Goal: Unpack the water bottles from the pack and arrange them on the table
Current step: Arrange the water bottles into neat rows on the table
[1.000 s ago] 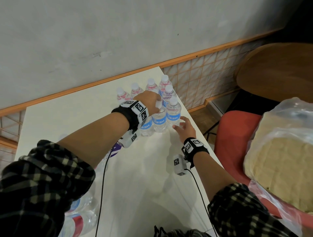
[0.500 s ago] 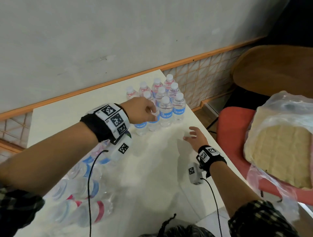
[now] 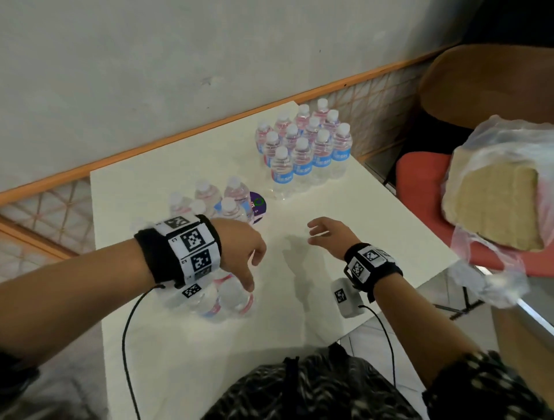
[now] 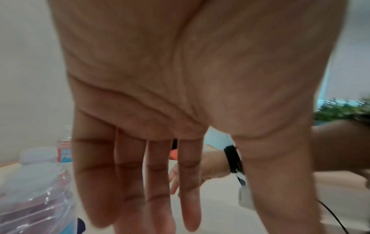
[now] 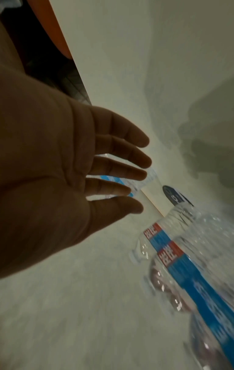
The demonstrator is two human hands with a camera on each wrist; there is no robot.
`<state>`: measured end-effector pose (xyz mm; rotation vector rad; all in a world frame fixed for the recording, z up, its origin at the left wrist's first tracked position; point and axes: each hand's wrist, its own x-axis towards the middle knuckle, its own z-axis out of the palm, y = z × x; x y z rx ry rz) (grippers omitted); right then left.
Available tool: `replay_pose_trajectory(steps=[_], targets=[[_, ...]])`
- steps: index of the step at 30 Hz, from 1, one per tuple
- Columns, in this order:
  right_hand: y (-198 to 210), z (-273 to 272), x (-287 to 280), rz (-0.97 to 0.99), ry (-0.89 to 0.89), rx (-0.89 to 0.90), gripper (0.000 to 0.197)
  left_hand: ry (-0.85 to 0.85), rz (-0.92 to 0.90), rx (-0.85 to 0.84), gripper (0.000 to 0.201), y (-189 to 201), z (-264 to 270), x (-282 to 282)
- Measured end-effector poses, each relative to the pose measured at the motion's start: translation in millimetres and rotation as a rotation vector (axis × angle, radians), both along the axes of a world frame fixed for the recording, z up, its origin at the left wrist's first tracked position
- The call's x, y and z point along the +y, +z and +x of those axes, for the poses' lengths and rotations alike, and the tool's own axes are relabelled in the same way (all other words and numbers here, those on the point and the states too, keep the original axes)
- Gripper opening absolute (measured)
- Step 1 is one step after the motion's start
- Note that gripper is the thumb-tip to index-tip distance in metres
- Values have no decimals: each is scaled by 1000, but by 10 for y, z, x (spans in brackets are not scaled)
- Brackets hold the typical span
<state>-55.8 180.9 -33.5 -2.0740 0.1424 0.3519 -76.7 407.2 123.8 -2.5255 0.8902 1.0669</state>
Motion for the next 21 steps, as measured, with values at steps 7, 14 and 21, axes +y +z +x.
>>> replay_pose_trajectory(steps=[7, 14, 21], targets=[[111, -342, 390, -80, 117, 10, 33, -209, -6, -48, 32, -235, -263, 204], [124, -585, 551, -83, 299, 154, 77, -42, -373, -168, 14, -312, -31, -184], [74, -652, 527, 3, -135, -25, 72, 150, -467, -313, 47, -347, 339, -204]])
